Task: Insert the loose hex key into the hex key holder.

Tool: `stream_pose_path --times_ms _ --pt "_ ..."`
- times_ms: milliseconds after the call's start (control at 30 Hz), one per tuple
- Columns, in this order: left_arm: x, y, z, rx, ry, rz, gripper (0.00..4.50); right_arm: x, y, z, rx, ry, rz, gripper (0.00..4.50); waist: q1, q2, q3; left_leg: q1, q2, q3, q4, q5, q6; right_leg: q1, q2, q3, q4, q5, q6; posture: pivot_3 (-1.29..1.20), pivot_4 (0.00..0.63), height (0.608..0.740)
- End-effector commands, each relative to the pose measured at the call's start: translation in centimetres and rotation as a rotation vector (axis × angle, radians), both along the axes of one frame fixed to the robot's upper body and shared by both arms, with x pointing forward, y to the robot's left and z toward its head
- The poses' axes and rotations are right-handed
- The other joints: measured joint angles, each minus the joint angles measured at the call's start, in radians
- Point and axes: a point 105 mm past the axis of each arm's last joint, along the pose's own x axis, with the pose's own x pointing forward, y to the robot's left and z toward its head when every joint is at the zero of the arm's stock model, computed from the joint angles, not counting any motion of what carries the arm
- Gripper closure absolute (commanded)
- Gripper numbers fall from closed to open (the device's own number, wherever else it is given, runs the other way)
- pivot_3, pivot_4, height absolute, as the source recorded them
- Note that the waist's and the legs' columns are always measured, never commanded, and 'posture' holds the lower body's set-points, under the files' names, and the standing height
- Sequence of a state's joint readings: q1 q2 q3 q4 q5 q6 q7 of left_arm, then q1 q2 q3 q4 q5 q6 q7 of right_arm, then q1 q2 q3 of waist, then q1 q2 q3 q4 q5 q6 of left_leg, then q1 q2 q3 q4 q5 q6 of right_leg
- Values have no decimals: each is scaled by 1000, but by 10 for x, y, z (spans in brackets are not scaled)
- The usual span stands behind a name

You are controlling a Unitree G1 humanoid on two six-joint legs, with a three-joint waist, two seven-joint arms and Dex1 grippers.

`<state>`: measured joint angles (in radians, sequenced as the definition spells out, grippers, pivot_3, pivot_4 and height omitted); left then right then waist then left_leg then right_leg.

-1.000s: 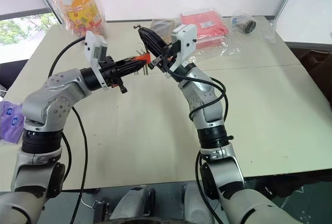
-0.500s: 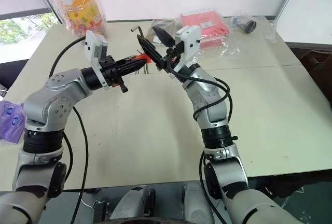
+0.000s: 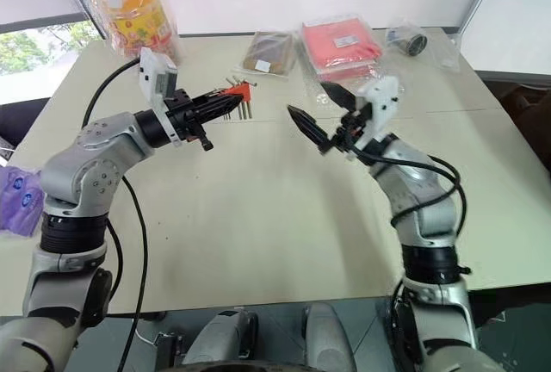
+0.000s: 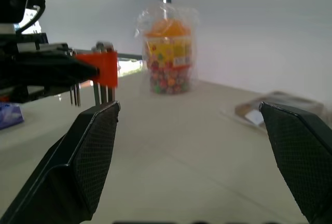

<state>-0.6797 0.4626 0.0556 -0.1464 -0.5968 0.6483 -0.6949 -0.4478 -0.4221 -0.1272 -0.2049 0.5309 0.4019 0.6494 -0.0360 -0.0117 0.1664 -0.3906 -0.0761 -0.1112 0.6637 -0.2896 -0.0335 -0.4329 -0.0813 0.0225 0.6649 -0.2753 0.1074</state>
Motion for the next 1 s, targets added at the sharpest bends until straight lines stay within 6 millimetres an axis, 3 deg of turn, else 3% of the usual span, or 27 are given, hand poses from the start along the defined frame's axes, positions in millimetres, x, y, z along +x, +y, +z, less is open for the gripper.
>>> stream_pose_path --times_ms 33,133,233,433,500,700,833,1000 --pt "-1 -8 -3 -48 24 -27 4500 -19 -15 14 -64 -23 19 36 1 0 0 0 0 0 0 0 0 0 0 0 0 0 0 0 150 740" --pt "3 -31 -17 -137 162 -82 4500 -30 -31 10 -247 0 28 36 19 0 0 0 0 1 1 -1 1 1 0 0 0 0 0 0 150 740" --pt "-3 -57 -47 -102 290 -184 4500 -39 -41 11 -392 13 54 36 25 0 0 0 0 2 2 -1 2 2 1 0 -2 0 0 0 150 740" --pt "-10 -94 -76 -216 661 -313 4500 -40 -44 17 -425 -2 34 36 26 -1 1 1 0 2 3 -1 3 3 1 0 -2 0 0 0 150 740" --pt "-5 -102 -96 -243 827 -275 4500 -45 -40 14 -424 -2 35 36 27 -1 1 0 0 2 3 -1 3 3 1 0 -2 0 0 0 150 740" --pt "-1 -102 -135 -204 1049 -161 4500 -51 -41 11 -414 9 6 36 26 -1 1 1 0 2 3 -1 3 3 0 0 -2 0 0 0 150 740" --pt "-3 -95 -151 -143 1096 -111 2770 -52 -41 11 -407 10 -3 0 29 -1 1 1 0 2 3 -1 3 3 1 0 -2 0 0 0 150 740" --pt "2 -73 -156 -46 1022 -28 149 -51 -40 10 -404 12 -2 0 29 -2 -1 2 0 2 3 -1 3 5 0 0 -2 0 0 0 150 740"
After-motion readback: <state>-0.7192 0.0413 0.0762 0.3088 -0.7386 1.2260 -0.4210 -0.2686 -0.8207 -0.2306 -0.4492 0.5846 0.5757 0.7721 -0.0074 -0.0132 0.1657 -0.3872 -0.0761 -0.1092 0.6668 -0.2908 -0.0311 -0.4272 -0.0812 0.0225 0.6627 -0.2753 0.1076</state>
